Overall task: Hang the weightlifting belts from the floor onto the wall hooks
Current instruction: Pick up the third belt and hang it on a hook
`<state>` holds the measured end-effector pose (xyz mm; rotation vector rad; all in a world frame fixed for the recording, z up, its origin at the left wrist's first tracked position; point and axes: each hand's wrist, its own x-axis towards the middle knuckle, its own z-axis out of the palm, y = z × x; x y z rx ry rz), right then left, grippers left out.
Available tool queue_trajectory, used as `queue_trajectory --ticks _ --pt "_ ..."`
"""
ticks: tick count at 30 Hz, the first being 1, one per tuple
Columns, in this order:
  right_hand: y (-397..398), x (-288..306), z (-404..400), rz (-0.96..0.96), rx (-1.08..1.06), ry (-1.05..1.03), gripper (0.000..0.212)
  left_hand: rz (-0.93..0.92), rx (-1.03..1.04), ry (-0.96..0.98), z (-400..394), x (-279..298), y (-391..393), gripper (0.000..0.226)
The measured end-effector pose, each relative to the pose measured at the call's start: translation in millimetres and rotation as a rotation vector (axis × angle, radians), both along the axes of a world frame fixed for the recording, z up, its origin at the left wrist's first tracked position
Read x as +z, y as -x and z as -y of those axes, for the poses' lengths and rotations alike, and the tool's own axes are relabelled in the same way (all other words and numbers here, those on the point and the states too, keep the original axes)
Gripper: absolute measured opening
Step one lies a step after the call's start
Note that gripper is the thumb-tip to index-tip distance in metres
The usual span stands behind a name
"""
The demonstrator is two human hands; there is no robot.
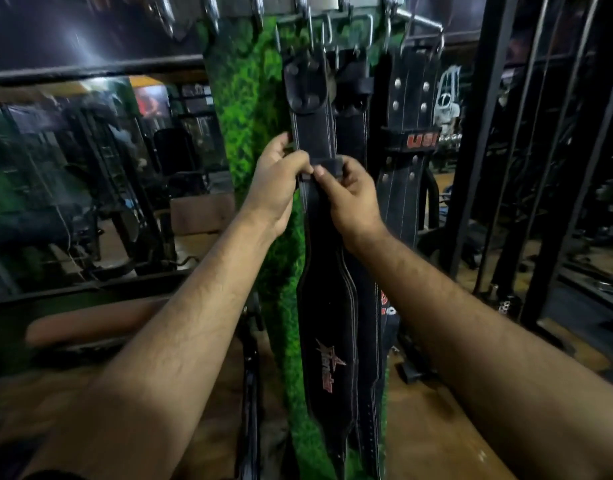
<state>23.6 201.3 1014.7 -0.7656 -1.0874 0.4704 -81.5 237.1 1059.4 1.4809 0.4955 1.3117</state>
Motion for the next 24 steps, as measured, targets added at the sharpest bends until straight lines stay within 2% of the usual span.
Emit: queue_trajectory --ticks 4,6,8,12,16,21,23,24 --pt "-2 3 -3 -0.053 -0.050 0.004 0.020 -0.036 0.035 0.073 6 -18 -1 0.010" --pt "-5 9 -6 -0.074 -0.051 0.002 0.018 -0.045 0.003 0.067 5 -9 -3 0.042" --pt "-6 10 -10 -0.072 -0.087 0.009 0.016 -0.055 0.027 0.043 7 -2 -5 0.055" --pt "-5 -28 -15 0.049 -0.182 0.117 0.025 -0.164 0.114 0.035 0 -33 -8 0.028" --pt "-11 -70 -13 0.239 -0.219 0.084 0.024 -0.185 0.262 -0.007 -7 -74 -7 0.033" --pt "-24 -135 -4 0.380 -0.044 0.182 0.009 -0.235 0.181 0.064 2 -151 0 0.028" --pt "-24 -154 -1 0.412 -0.016 0.166 0.030 -0.235 0.172 0.110 2 -176 7 0.033" --pt "-25 -157 -1 0.418 -0.008 0.170 0.035 -0.240 0.191 0.118 -1 -183 9 0.034"
